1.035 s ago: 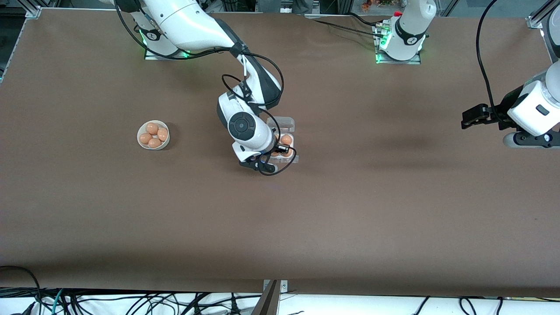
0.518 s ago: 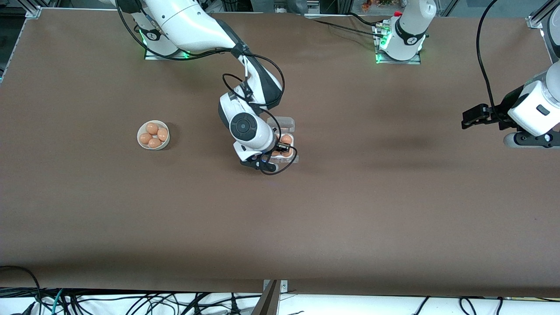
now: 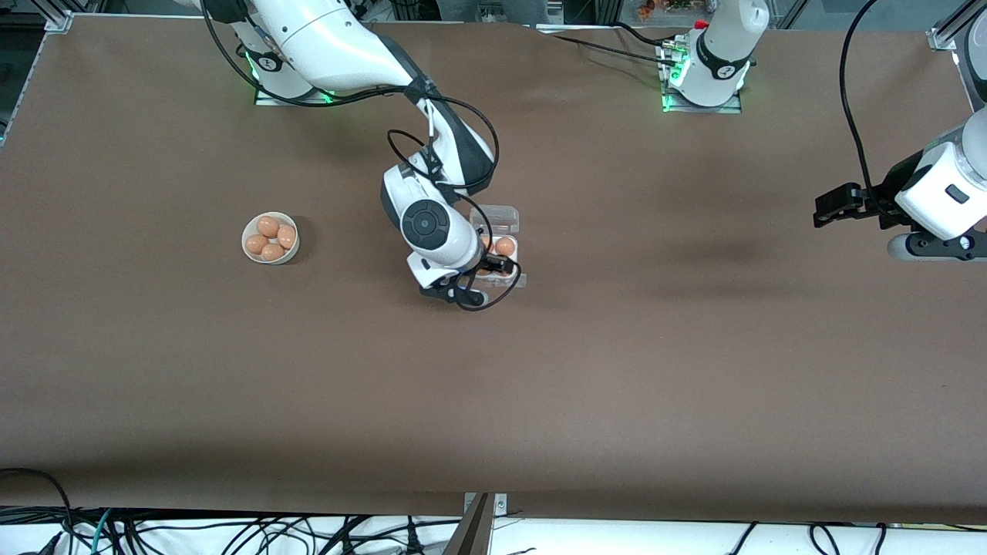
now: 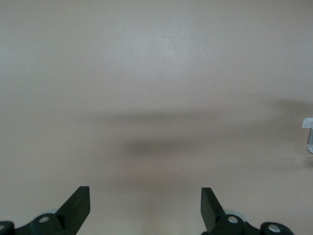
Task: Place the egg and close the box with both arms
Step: 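Lower the egg into the empty slot and open the right gripper, then withdraw the right gripper while the left gripper reaches the carton lid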
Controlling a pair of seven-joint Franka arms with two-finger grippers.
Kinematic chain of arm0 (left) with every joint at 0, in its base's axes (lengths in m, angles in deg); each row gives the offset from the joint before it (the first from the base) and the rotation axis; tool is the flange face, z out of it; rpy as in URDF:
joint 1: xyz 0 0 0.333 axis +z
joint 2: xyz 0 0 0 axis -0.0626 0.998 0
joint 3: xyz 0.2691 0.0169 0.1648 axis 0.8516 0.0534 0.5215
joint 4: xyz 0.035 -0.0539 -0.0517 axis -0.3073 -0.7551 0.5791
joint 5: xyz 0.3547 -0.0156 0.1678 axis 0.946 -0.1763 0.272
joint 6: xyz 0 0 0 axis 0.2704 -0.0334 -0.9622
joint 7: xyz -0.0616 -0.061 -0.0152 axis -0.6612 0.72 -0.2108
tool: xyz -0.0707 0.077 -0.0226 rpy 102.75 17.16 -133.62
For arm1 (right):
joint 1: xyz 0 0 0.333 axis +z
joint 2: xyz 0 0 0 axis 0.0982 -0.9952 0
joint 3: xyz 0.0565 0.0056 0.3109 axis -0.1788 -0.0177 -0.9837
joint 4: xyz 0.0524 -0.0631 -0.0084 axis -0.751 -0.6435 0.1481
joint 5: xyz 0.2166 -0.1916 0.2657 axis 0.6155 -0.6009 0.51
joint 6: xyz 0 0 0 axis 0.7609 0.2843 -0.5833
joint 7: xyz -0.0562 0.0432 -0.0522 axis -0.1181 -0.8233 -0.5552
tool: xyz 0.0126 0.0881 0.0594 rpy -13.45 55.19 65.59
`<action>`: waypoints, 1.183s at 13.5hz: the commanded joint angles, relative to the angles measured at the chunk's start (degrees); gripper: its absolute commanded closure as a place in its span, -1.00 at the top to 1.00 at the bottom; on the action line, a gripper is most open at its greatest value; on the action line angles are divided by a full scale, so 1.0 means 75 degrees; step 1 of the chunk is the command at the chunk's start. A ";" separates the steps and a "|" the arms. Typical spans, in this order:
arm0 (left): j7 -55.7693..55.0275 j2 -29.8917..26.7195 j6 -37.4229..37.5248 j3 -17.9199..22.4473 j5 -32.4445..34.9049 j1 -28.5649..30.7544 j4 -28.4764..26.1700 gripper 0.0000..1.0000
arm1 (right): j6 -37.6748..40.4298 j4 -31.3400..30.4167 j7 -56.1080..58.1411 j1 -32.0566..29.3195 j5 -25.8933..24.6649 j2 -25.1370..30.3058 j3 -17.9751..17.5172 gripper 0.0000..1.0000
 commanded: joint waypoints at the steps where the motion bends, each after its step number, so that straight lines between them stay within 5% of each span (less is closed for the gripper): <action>1: -0.0070 0.0064 0.0044 0.0004 -0.0158 -0.0026 0.0193 1.00 | 0.0088 0.0051 0.0741 -0.0244 -0.0223 0.0134 0.0187 1.00; 4: -0.0524 0.0064 0.0079 -0.0019 -0.0985 -0.0131 0.0182 1.00 | 0.0426 0.0004 0.1163 -0.0244 -0.0247 0.0414 0.0994 1.00; 8: -0.2163 0.0192 0.0383 -0.0533 -0.1693 -0.0751 0.0123 0.68 | 0.1913 -0.0008 0.3256 -0.0256 -0.0153 0.0918 0.2573 1.00; 11: -0.3627 0.0543 0.0607 -0.1050 -0.1996 -0.1663 0.0158 0.18 | 0.2209 -0.0135 0.4584 -0.0710 -0.0106 0.1478 0.3257 1.00; 14: -0.4604 0.1233 0.0595 -0.1051 -0.3097 -0.2391 0.0181 -0.28 | 0.2092 -0.1072 0.4715 -0.2395 -0.0711 0.2943 0.2125 1.00; 16: -0.4932 0.1516 0.0595 -0.1062 -0.3158 -0.2778 0.0181 -0.49 | 0.2069 -0.1598 0.4727 -0.3810 -0.2161 0.4007 0.0792 1.00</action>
